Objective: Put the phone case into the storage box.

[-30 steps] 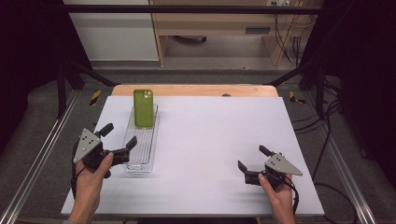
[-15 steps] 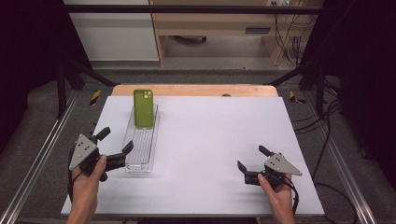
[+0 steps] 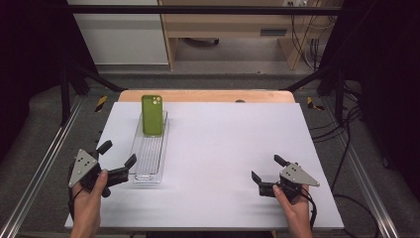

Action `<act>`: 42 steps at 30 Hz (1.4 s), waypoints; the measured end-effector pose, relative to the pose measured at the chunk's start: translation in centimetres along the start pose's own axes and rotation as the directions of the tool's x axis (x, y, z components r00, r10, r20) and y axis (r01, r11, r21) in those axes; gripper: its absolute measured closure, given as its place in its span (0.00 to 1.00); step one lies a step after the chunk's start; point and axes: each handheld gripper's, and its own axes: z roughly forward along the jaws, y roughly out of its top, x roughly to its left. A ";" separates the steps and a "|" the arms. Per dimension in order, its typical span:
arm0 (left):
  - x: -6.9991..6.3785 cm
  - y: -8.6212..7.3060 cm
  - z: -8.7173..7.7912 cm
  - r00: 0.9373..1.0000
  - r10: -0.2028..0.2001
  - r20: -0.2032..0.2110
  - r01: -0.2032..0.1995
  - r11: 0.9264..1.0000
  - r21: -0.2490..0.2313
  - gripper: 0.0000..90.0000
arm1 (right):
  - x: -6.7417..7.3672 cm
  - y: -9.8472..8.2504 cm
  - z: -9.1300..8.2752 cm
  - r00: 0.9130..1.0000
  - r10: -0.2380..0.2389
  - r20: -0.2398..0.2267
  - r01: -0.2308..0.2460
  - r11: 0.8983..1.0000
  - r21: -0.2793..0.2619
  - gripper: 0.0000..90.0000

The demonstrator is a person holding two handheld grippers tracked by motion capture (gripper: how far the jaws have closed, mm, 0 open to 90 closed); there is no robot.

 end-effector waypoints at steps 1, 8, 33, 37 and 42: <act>0.1 -0.1 -0.1 1.000 -0.001 -0.001 0.001 1.000 0.000 0.05 | 0.0 0.0 0.0 1.000 0.000 0.000 0.000 1.000 0.000 0.02; 0.2 -0.9 -0.4 1.000 -0.001 -0.006 0.001 1.000 -0.004 0.05 | 0.0 0.0 0.0 1.000 0.002 -0.001 -0.002 1.000 0.004 0.02; 0.5 -2.9 -1.5 1.000 0.015 0.001 -0.015 0.999 -0.041 0.05 | 0.1 -0.1 0.2 1.000 -0.009 0.004 0.009 1.000 0.015 0.02; 0.2 -3.3 -1.4 1.000 0.027 0.011 -0.027 0.999 -0.028 0.05 | 0.1 -0.1 0.1 1.000 -0.012 0.006 0.012 1.000 0.015 0.02; -0.1 -3.9 -1.3 0.999 0.034 0.020 -0.034 0.999 -0.015 0.05 | 0.1 -0.1 0.1 1.000 -0.013 0.005 0.013 1.000 0.016 0.02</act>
